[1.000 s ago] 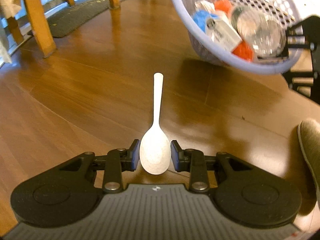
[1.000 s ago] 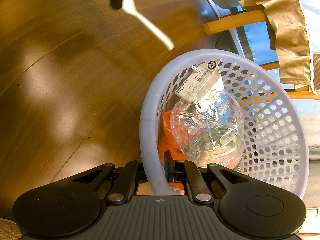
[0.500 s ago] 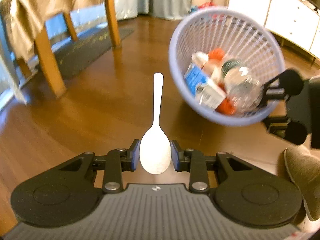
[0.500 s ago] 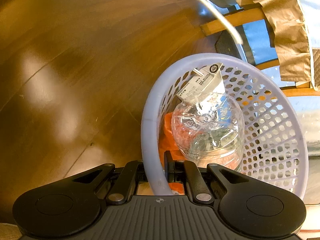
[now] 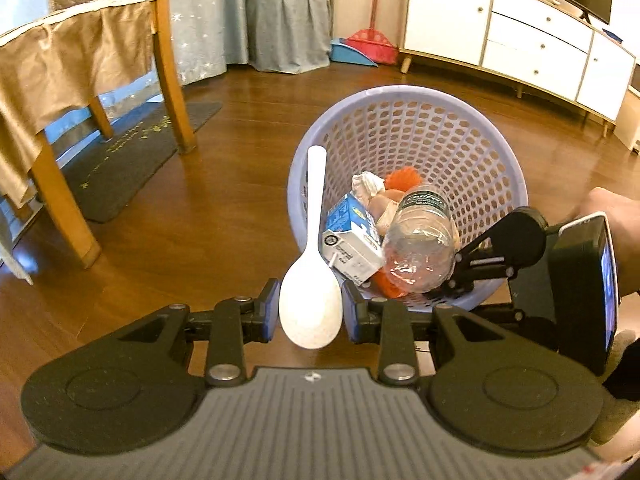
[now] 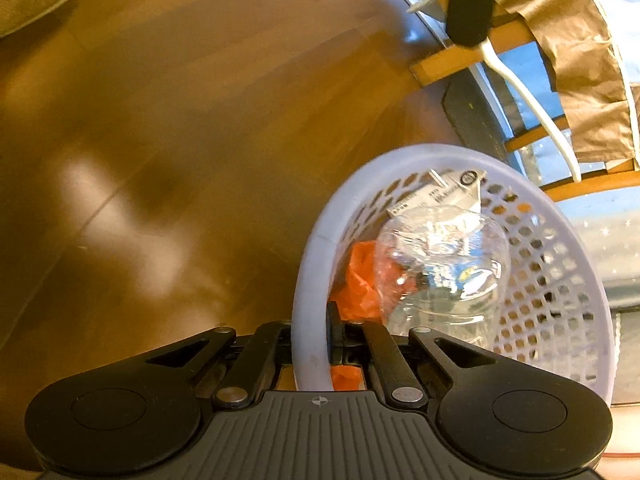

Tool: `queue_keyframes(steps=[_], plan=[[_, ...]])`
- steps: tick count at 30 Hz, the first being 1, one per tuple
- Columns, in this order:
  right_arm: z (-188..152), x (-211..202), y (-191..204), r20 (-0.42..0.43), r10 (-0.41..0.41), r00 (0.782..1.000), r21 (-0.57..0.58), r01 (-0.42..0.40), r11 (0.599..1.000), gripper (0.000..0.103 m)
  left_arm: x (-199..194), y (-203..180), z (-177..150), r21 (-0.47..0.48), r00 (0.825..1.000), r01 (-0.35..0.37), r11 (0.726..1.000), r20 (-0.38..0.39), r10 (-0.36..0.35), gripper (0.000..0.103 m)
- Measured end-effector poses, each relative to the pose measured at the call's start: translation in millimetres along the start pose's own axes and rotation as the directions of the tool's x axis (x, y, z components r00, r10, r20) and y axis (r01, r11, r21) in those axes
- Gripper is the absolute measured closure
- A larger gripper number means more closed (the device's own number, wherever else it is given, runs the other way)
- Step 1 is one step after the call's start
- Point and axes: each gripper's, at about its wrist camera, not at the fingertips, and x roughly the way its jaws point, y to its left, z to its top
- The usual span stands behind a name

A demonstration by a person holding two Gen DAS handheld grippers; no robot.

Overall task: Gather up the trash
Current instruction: 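Lower the spoon into the wastebasket and open the left tool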

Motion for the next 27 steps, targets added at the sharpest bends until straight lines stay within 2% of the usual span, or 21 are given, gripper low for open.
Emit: queue_keyframes(steps=[12, 17, 27], plan=[[18.0, -23.1, 7.0, 0.026, 0.057, 0.998, -0.005, -0.057, 0.998, 0.103, -0.7, 1.2, 17.5, 0.033, 0.997, 0.062, 0.998, -0.044, -0.061, 0.076], [18.1, -28.2, 11.8, 0.043, 0.079, 0.996, -0.024, -0.078, 0.997, 0.103, -2.7, -1.0, 24.1, 0.061, 0.995, 0.072, 0.996, -0.067, -0.068, 0.076], [22.2, -41.5, 13.6, 0.086, 0.127, 0.988, -0.071, -0.121, 0.990, 0.103, -14.9, -1.5, 16.3, 0.075, 0.992, 0.067, 0.995, -0.108, -0.058, 0.076]])
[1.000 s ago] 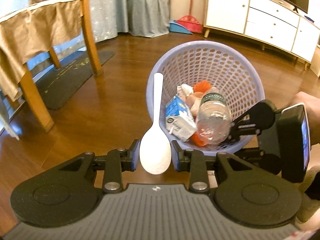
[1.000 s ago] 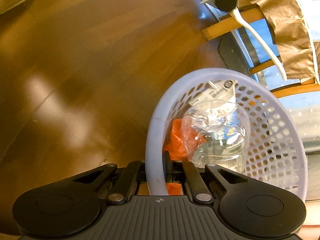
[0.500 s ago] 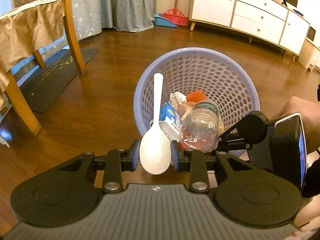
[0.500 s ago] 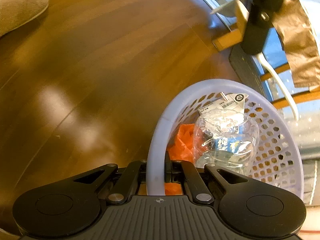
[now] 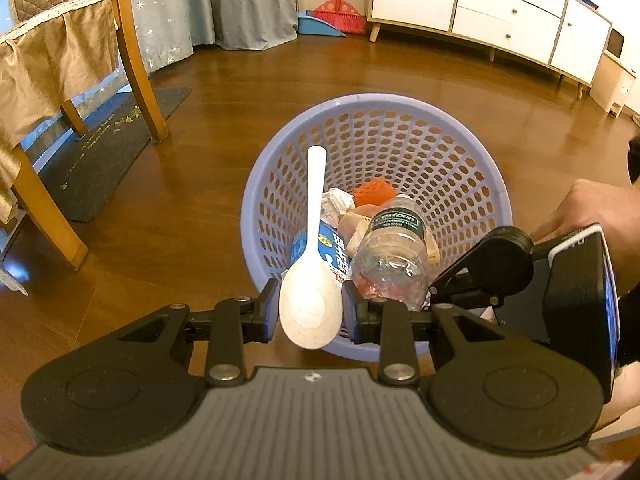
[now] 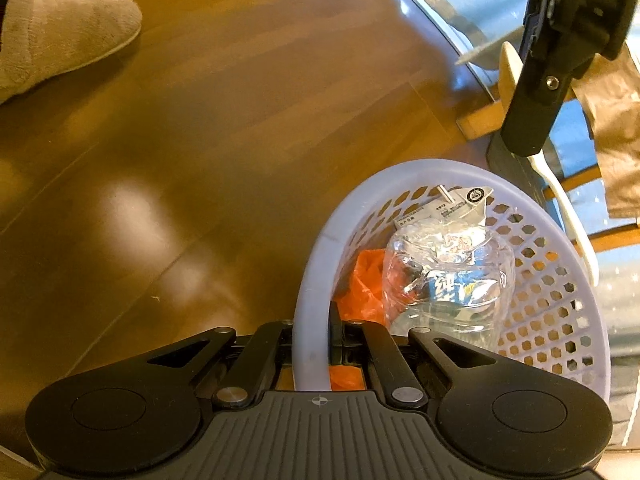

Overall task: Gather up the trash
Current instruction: 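Lower the spoon into the wastebasket and open the left tool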

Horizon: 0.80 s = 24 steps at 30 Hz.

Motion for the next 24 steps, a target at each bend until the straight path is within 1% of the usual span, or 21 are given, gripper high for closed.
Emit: queue_keyframes(steps=[3, 9, 17, 20, 24], plan=[[-1.7, -10.9, 0.7, 0.018, 0.018, 1.000, -0.008, -0.018, 1.000, 0.103, -4.3, 2.0, -3.2, -0.006, 1.000, -0.002, 1.000, -0.007, 0.002, 0.076], [6.1, -25.2, 6.5, 0.051, 0.062, 0.997, -0.038, -0.060, 0.997, 0.103, -13.6, 5.7, -6.9, -0.006, 1.000, -0.013, 1.000, -0.014, 0.013, 0.076], [-0.2, -40.4, 13.8, 0.070, 0.101, 0.992, -0.082, -0.095, 0.992, 0.103, -23.8, 8.5, -12.8, -0.015, 1.000, -0.017, 1.000, -0.019, 0.016, 0.076], [4.2, -43.5, 12.8, 0.076, 0.120, 0.990, -0.089, -0.113, 0.990, 0.103, -26.2, 10.1, -13.7, -0.014, 1.000, -0.017, 1.000, -0.024, 0.017, 0.076], [15.0, -49.5, 8.9, 0.099, 0.142, 0.985, -0.071, -0.135, 0.988, 0.102, -26.8, 13.1, -12.8, -0.016, 0.999, -0.009, 1.000, -0.039, 0.009, 0.076]])
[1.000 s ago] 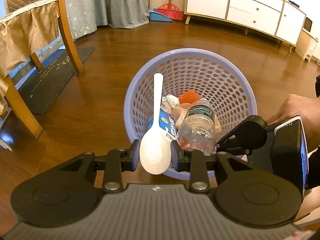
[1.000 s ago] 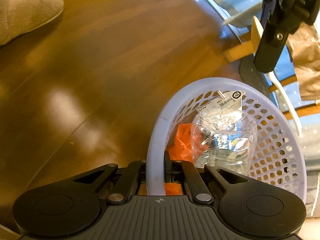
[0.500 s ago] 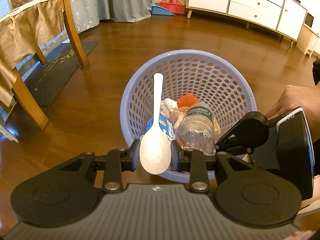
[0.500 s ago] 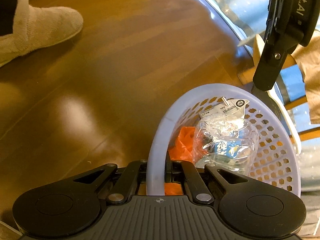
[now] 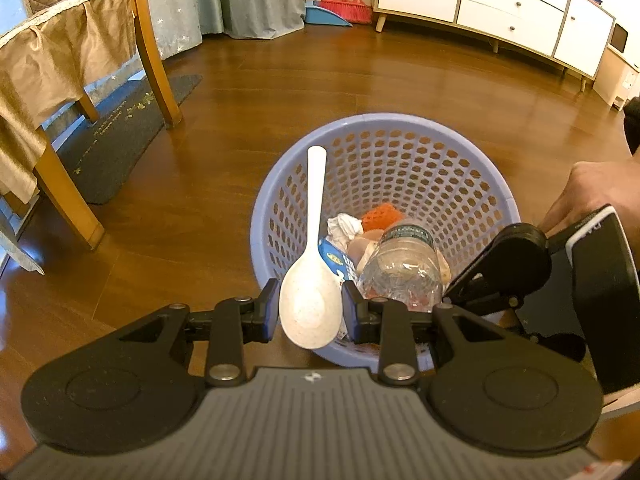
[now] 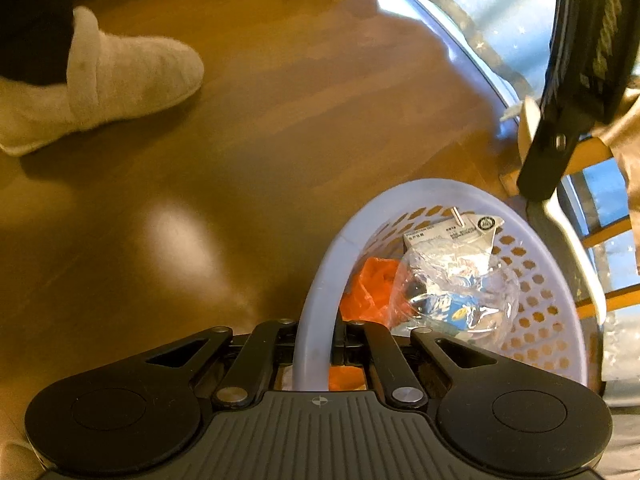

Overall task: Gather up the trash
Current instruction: 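Lower the spoon into the wastebasket and open the left tool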

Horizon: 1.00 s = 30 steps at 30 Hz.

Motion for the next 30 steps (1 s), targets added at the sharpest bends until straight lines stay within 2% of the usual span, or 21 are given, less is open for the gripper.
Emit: queue_keyframes(steps=[9, 16, 23, 27, 30], plan=[[9.0, -13.4, 10.3, 0.052, -0.002, 0.999, 0.066, -0.001, 0.998, 0.099, 1.8, -8.7, 0.3, 0.006, 0.998, 0.034, 0.999, -0.046, -0.034, 0.076], [18.9, -14.3, 30.5, -0.003, -0.038, 0.999, 0.185, 0.038, 0.982, 0.099, 8.4, -27.8, 8.6, 0.066, 0.995, 0.073, 0.995, -0.079, -0.068, 0.076], [22.9, -22.6, 42.5, -0.074, -0.091, 0.993, 0.344, 0.111, 0.933, 0.095, 10.3, -50.9, 15.0, 0.131, 0.988, 0.101, 0.986, -0.128, -0.084, 0.076], [24.5, -26.5, 44.7, -0.090, -0.100, 0.991, 0.395, 0.128, 0.910, 0.093, 13.8, -58.2, 14.3, 0.147, 0.983, 0.100, 0.984, -0.169, -0.075, 0.076], [24.8, -29.5, 46.7, -0.096, -0.112, 0.989, 0.428, 0.142, 0.892, 0.082, 17.1, -61.7, 14.4, 0.142, 0.979, 0.090, 0.986, -0.193, -0.062, 0.076]])
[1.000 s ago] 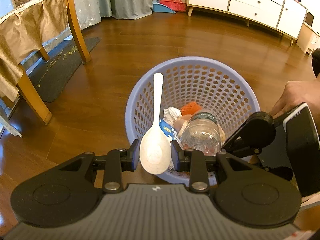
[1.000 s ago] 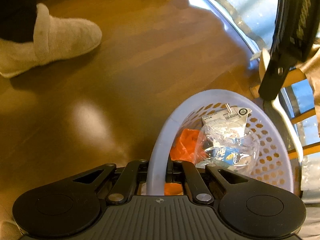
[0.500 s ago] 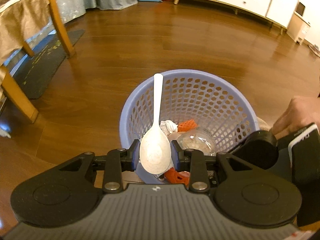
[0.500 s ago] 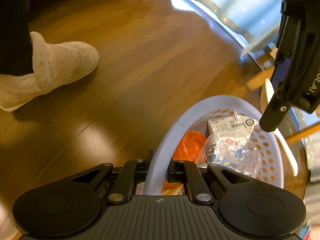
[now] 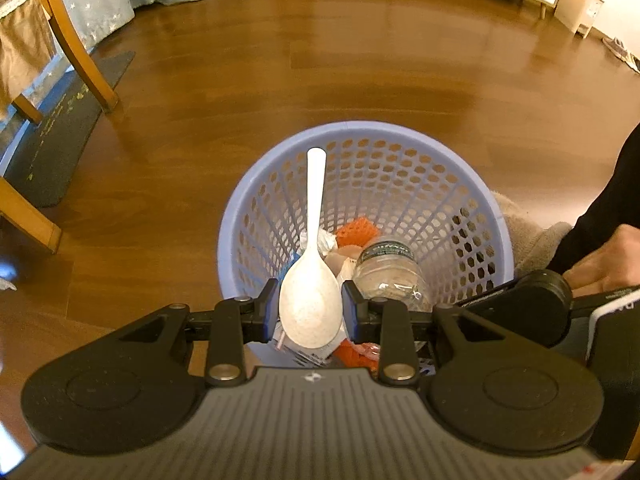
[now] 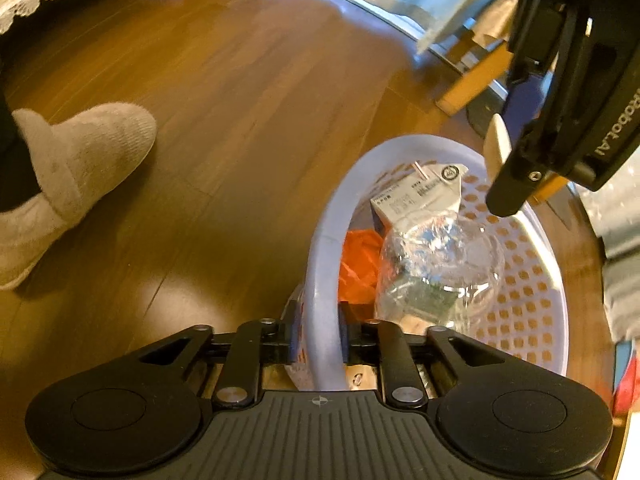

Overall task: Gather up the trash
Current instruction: 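Lower the spoon into the wastebasket and open the left tool, then set the wastebasket down on the floor with the right tool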

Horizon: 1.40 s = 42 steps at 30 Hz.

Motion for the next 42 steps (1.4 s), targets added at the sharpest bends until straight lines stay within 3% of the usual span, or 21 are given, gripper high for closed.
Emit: queue_keyframes(steps=[2, 4, 13, 19, 23, 26, 31, 39, 42], plan=[[1.2, -1.8, 3.2, 0.009, 0.015, 1.000, 0.017, -0.015, 1.000, 0.066, 3.8, 0.3, 2.1, -0.023, 1.000, -0.005, 1.000, -0.018, 0.004, 0.076], [3.6, -4.9, 6.9, 0.021, 0.006, 1.000, 0.009, -0.006, 1.000, 0.061, 5.6, -1.7, 3.2, -0.035, 1.000, -0.011, 0.999, -0.022, 0.011, 0.076], [6.9, -28.9, -0.6, 0.050, -0.011, 0.999, 0.074, 0.008, 0.997, 0.060, 3.5, -7.1, 15.7, -0.089, 0.999, -0.028, 0.996, 0.014, 0.030, 0.076], [0.1, -52.3, -10.1, 0.059, -0.020, 0.998, 0.148, 0.011, 0.989, 0.060, -39.5, -3.0, 10.4, -0.169, 0.995, -0.075, 0.983, 0.059, 0.086, 0.075], [-2.7, -68.8, -18.1, 0.061, -0.022, 0.998, 0.232, 0.008, 0.973, 0.060, -69.7, -5.7, 0.1, -0.254, 0.986, -0.121, 0.960, 0.085, 0.146, 0.067], [-5.9, -82.1, -31.8, 0.063, -0.021, 0.998, 0.345, -0.002, 0.939, 0.059, -88.9, -12.8, -10.6, -0.320, 0.977, -0.144, 0.937, 0.106, 0.186, 0.051], [-15.8, -105.1, -60.6, 0.068, -0.038, 0.997, 0.535, -0.004, 0.845, 0.059, -116.4, -23.0, -29.9, -0.447, 0.960, -0.169, 0.878, 0.129, 0.250, 0.035], [-25.0, -151.1, -91.1, 0.074, -0.067, 0.995, 0.694, -0.003, 0.720, 0.058, -143.1, -50.6, -56.1, -0.575, 0.925, -0.203, 0.793, 0.152, 0.347, 0.007], [-31.1, -166.9, -95.7, 0.073, -0.066, 0.995, 0.736, -0.009, 0.677, 0.055, -149.8, -60.6, -66.3, -0.619, 0.912, -0.210, 0.757, 0.156, 0.380, 0.003]])
